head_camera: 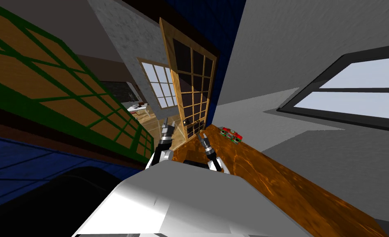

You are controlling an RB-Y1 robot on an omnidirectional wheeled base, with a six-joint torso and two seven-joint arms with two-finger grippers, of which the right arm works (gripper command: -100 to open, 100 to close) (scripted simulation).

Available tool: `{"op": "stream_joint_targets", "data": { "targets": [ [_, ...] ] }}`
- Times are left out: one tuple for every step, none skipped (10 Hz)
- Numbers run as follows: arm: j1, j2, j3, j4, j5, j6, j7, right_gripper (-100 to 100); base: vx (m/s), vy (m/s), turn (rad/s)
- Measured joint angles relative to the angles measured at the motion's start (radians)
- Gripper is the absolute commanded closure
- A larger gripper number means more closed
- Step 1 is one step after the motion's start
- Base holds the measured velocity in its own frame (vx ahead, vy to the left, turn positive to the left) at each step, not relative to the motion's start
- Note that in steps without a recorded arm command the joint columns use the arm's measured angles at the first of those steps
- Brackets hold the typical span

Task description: Push the door open

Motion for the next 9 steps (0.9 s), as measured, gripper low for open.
{"op": "stream_joint_targets", "data": {
  "targets": [
    [-0.009, 0.0, 0.004, 0.02, 0.005, -0.004, 0.011, -100, 0.081, 0.025, -0.042],
    [-0.015, 0.001, 0.01, 0.04, 0.01, -0.013, 0.021, -100, 0.082, 0.032, -0.088],
    [-0.019, 0.003, 0.018, 0.057, 0.018, -0.019, 0.034, -100, 0.077, 0.044, -0.088],
    [-0.024, 0.005, 0.026, 0.075, 0.025, -0.024, 0.048, -100, 0.082, 0.046, -0.075],
    [-0.027, 0.005, 0.035, 0.091, 0.032, -0.03, 0.061, -100, 0.073, 0.044, -0.091],
    [-0.038, 0.008, 0.04, 0.117, 0.038, -0.039, 0.074, -100, 0.121, 0.067, -0.135],
    [-0.048, 0.011, 0.051, 0.154, 0.049, -0.053, 0.093, -100, 0.201, 0.095, -0.193],
    [-0.06, 0.014, 0.066, 0.18, 0.063, -0.056, 0.115, -100, 0.155, 0.083, -0.098],
    [-0.062, 0.011, 0.079, 0.19, 0.073, -0.056, 0.131, -100, 0.087, 0.047, -0.062]
  ]
}}
